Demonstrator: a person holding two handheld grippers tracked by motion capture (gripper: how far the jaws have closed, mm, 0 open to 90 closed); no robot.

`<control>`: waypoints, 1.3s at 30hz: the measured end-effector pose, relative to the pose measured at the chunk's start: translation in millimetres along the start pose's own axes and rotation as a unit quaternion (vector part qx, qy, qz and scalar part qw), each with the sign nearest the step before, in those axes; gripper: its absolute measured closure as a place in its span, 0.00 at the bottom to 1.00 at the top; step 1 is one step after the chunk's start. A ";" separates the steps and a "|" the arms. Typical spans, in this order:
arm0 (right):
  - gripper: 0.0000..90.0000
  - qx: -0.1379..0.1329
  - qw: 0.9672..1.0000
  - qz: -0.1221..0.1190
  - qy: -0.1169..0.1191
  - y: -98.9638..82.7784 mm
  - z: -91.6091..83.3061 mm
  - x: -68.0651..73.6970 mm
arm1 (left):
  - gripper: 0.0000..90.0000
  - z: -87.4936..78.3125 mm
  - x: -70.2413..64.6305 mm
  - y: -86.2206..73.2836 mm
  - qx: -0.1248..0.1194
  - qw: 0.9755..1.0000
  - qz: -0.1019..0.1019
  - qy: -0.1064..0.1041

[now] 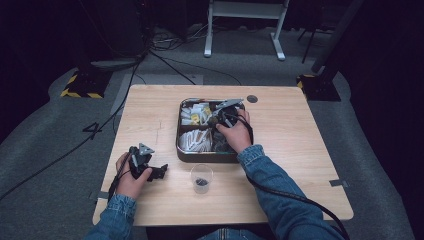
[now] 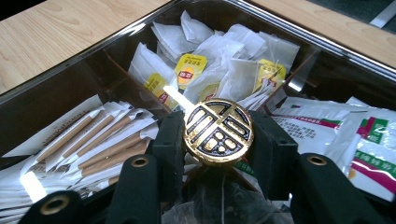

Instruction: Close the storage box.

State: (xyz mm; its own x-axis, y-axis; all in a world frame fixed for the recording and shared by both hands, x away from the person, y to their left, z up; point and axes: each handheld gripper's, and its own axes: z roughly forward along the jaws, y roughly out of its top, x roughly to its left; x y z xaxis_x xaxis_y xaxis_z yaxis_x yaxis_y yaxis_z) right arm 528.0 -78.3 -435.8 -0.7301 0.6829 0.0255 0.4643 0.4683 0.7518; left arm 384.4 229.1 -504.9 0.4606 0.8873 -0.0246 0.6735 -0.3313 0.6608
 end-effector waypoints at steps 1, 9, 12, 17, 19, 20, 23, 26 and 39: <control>0.65 -0.001 1.000 0.001 -0.001 -0.4 0.6 0.3 | 0.00 0.0 0.0 0.0 0.000 1.000 0.000 0.000; 0.65 -0.002 1.000 0.003 0.001 -1.8 3.3 -0.8 | 0.00 0.0 0.0 0.0 0.000 1.000 0.000 0.000; 0.65 -0.002 1.000 0.002 -0.001 -1.9 3.1 -0.3 | 0.00 0.0 0.0 0.0 0.000 1.000 0.000 0.000; 0.65 -0.003 1.000 0.003 -0.002 -2.2 2.9 0.3 | 0.00 0.0 0.1 0.0 0.000 1.000 0.000 0.000; 0.65 -0.002 1.000 0.005 0.000 -2.1 2.9 0.0 | 0.00 0.0 0.0 0.0 0.000 1.000 0.000 0.000; 0.65 -0.003 1.000 0.006 0.001 -2.3 3.0 -0.3 | 0.00 0.0 0.0 0.0 0.000 1.000 0.000 0.000; 0.65 -0.003 1.000 0.006 0.003 -2.3 3.3 -0.9 | 0.00 0.0 0.0 0.0 0.000 1.000 0.000 0.000; 0.60 -0.010 1.000 0.012 0.009 -1.8 2.2 -2.1 | 0.00 0.0 0.2 0.2 0.001 1.000 0.001 0.000; 0.47 -0.073 0.997 0.025 0.025 7.3 -47.6 -10.8 | 0.00 0.6 0.6 0.7 -0.001 1.000 0.002 -0.001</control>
State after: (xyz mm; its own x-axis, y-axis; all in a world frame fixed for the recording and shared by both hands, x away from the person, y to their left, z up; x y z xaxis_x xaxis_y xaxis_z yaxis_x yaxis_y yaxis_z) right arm 515.4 -108.9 -399.3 -0.7336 0.6728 0.0959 0.4262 0.3455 0.8361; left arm 385.4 229.2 -504.9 0.4651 0.8850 -0.0230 0.6703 -0.3350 0.6622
